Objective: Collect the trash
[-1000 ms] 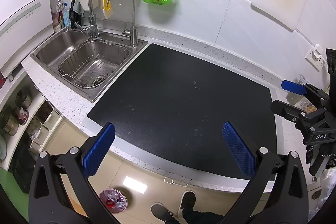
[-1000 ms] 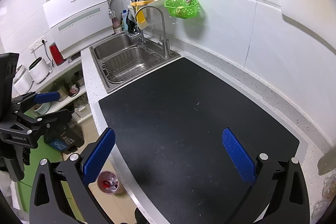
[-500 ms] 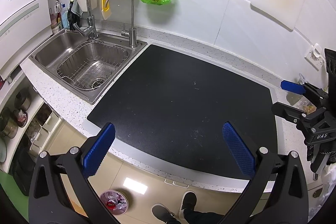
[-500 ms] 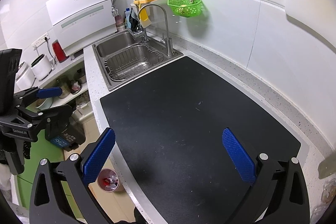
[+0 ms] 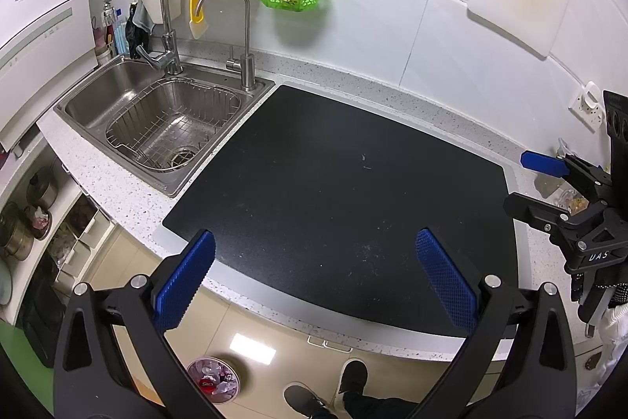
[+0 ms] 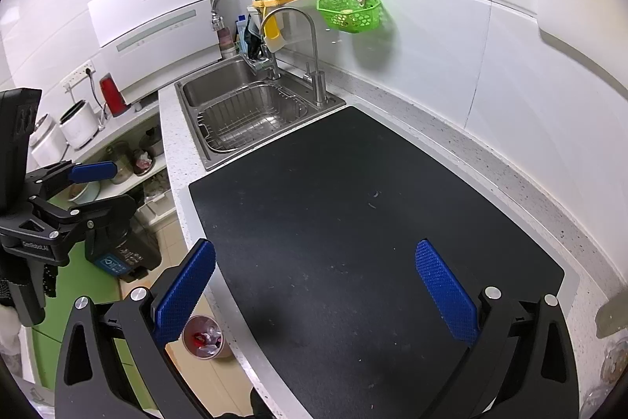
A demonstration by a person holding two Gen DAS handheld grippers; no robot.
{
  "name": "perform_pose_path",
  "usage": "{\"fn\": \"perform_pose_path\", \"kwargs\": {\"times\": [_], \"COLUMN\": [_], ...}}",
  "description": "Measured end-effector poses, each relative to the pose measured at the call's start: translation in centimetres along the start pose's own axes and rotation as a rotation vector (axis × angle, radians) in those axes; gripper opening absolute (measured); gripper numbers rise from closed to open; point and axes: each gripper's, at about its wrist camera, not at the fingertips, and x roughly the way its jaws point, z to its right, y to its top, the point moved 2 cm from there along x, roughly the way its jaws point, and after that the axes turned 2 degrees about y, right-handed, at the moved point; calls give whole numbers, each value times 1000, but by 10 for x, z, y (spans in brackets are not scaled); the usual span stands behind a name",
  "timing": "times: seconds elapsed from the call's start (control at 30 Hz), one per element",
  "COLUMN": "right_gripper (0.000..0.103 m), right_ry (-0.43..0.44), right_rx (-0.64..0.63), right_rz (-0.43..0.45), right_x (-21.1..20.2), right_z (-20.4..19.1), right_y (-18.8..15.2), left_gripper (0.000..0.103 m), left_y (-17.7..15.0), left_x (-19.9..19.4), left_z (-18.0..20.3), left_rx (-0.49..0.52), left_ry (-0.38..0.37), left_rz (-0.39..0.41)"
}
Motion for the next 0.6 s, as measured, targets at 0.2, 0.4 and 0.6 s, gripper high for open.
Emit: {"fn": "perform_pose_path", "kwargs": {"times": [0.2,0.4,0.6], "right_gripper": [98,98,98], "right_ry": [-1,-1,1], "right_rx": [0,-1,3], "right_rz": [0,2,0], "right_x": [0,0,-1], "right_z": [0,-1,1], "right_y": [0,0,1], "left_gripper": [100,100,100], "left_y": [1,1,1], "left_x": [-1,-1,-1], "left_z": [0,2,2], "left_rx": [2,4,3], "left_ry": [0,0,2], "left_rz": [2,0,2]}}
